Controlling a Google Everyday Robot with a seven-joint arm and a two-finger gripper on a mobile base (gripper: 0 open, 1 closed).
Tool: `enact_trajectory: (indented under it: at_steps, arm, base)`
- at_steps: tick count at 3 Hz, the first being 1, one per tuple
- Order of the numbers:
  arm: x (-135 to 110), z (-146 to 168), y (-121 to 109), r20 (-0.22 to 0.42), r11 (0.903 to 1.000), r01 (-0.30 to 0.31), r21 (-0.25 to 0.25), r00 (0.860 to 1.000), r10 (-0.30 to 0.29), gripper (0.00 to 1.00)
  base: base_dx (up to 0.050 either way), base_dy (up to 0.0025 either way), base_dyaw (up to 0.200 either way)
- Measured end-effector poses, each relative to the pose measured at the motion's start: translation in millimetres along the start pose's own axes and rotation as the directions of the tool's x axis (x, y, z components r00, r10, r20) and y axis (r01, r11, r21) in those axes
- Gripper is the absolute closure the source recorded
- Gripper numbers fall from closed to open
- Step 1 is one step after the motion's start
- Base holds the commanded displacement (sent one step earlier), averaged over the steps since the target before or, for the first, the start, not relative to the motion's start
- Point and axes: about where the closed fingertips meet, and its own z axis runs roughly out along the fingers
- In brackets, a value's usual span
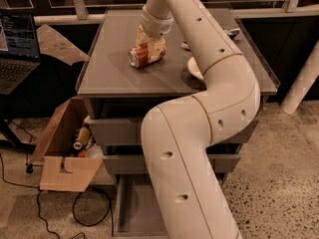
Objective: Place coke can into bottom drawer
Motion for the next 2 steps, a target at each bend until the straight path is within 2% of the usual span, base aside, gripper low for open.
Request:
enact_trajectory:
  at_steps: [1,2]
  arm:
    - [0.0,0.0,-0.1,0.0,1.0,0.0,0.001,1.0,0.0,1.0]
    - [2.9,-4.9,-14.1,-0.014,0.9983,0.002,0.059,1.0,-0.001,1.0]
  base:
    - [0.0,0.0,0.0]
    - [0.0,0.0,0.0]
